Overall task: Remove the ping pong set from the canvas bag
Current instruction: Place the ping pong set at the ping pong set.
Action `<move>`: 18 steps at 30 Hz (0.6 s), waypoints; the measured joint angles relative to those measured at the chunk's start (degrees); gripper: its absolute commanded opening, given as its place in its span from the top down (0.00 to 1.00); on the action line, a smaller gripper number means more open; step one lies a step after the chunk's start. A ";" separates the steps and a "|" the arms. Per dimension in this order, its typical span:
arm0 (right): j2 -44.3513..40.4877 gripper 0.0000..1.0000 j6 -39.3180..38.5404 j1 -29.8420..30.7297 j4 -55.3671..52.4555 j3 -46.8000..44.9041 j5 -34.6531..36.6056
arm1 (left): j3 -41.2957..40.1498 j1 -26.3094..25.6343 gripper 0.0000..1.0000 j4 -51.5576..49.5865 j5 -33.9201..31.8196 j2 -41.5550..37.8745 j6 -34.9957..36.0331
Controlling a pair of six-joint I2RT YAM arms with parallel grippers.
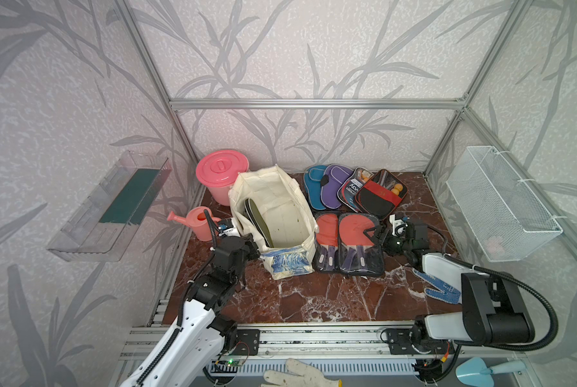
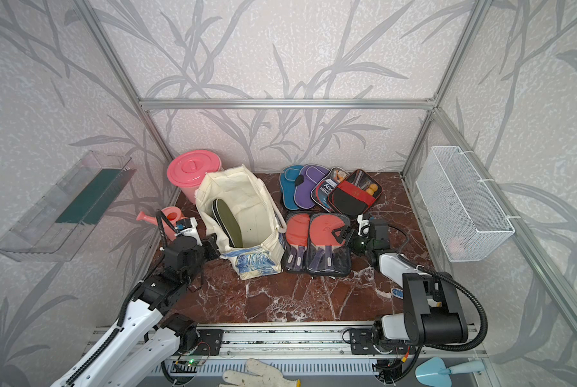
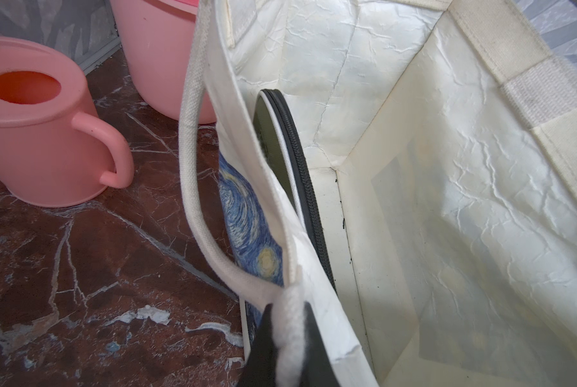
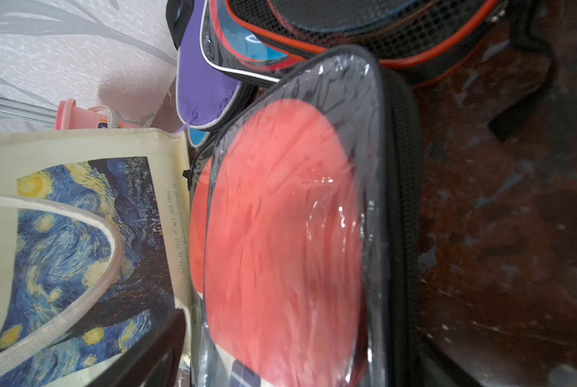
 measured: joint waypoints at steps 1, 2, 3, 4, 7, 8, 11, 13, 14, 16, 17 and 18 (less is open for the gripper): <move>-0.11 0.05 -0.39 0.00 -0.52 0.00 0.42 | 0.00 0.00 1.00 0.02 0.02 0.00 0.02; -0.17 0.05 -0.94 0.00 -1.11 0.00 0.92 | 0.00 0.00 1.00 0.04 0.02 0.00 0.02; -0.22 0.04 -1.40 0.00 -1.88 0.00 1.53 | 0.00 0.00 1.00 0.07 0.02 0.00 0.02; -0.31 0.04 -1.86 0.00 -2.71 0.02 2.12 | 0.00 0.00 1.00 0.07 0.02 0.00 0.02; -1.03 0.03 -3.39 -0.04 -5.81 0.13 4.11 | 0.00 0.00 1.00 0.07 0.04 -0.04 0.07; -1.36 0.02 -3.80 -0.04 -6.75 0.17 4.74 | 0.00 0.00 1.00 0.07 0.04 -0.07 0.13; -2.89 0.02 -4.96 -0.04 -9.20 0.22 6.58 | 0.00 0.00 1.00 0.07 0.26 -0.13 0.26; -4.42 0.02 -5.60 -0.04 -10.82 0.31 7.61 | 0.00 0.00 1.00 0.07 0.39 -0.15 0.35; -5.33 0.02 -5.90 -0.04 -11.72 0.44 8.04 | 0.00 0.00 1.00 0.07 0.48 -0.20 0.37; -7.45 0.02 -6.34 0.04 -13.77 1.16 8.83 | 0.00 0.00 1.00 0.00 0.74 -0.44 0.37; -8.66 0.02 -6.71 0.33 -14.99 1.81 9.27 | 0.00 0.00 1.00 -0.07 0.83 -0.68 0.37; -9.84 0.01 -7.15 0.72 -16.31 2.82 9.75 | 0.00 0.00 1.00 -0.13 0.87 -0.94 0.35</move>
